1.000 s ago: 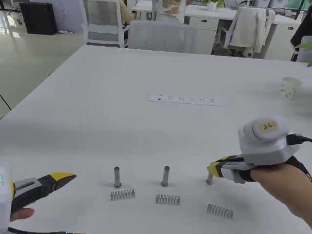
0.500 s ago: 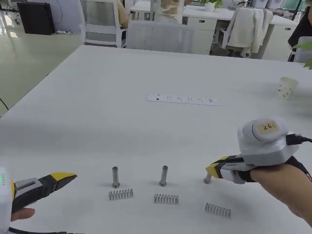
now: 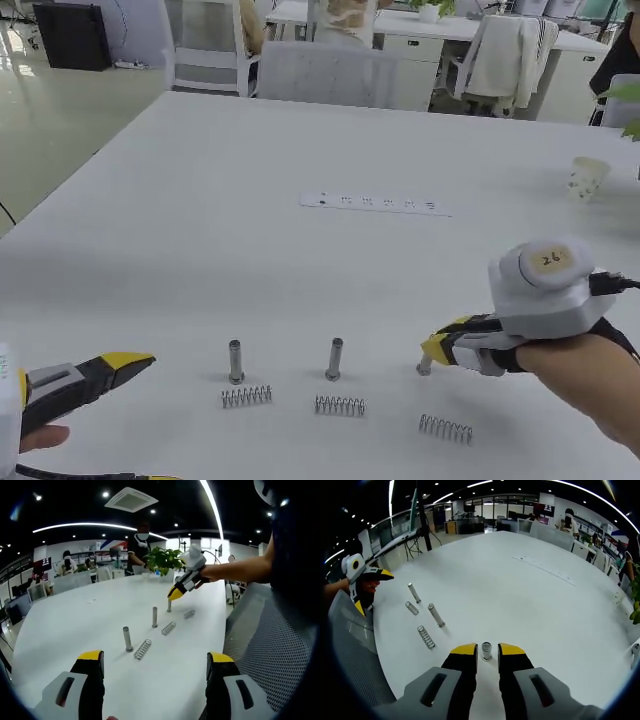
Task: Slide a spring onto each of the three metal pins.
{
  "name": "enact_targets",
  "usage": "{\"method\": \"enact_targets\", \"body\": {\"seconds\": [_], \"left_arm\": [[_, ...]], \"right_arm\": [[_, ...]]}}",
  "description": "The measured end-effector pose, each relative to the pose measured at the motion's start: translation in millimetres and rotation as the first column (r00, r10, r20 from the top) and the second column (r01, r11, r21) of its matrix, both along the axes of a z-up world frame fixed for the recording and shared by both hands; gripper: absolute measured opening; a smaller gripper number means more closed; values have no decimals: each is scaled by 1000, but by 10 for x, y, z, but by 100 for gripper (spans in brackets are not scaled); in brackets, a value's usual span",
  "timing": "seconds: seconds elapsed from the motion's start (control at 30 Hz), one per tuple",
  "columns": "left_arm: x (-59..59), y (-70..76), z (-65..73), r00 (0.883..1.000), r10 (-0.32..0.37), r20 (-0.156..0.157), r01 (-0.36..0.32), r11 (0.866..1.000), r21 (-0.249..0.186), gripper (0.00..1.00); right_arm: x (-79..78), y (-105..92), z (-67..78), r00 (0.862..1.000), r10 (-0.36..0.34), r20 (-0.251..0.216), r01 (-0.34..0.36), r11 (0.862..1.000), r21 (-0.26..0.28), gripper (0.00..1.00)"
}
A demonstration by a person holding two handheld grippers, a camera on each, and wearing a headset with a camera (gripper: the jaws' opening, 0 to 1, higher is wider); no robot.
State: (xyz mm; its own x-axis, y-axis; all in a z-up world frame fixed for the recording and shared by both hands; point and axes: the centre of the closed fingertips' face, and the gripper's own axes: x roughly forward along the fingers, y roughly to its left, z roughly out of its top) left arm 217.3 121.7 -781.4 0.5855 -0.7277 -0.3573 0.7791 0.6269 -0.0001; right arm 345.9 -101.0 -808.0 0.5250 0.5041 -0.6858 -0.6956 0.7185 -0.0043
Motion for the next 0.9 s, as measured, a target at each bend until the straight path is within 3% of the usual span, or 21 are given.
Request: {"method": "enact_targets", "body": {"seconds": [0.9], "left_arm": [[2, -34, -12, 1000, -10, -1, 10, 1000, 1, 81]], "right_arm": [[-223, -143, -44, 1000, 27, -15, -28, 999, -31, 16]]}}
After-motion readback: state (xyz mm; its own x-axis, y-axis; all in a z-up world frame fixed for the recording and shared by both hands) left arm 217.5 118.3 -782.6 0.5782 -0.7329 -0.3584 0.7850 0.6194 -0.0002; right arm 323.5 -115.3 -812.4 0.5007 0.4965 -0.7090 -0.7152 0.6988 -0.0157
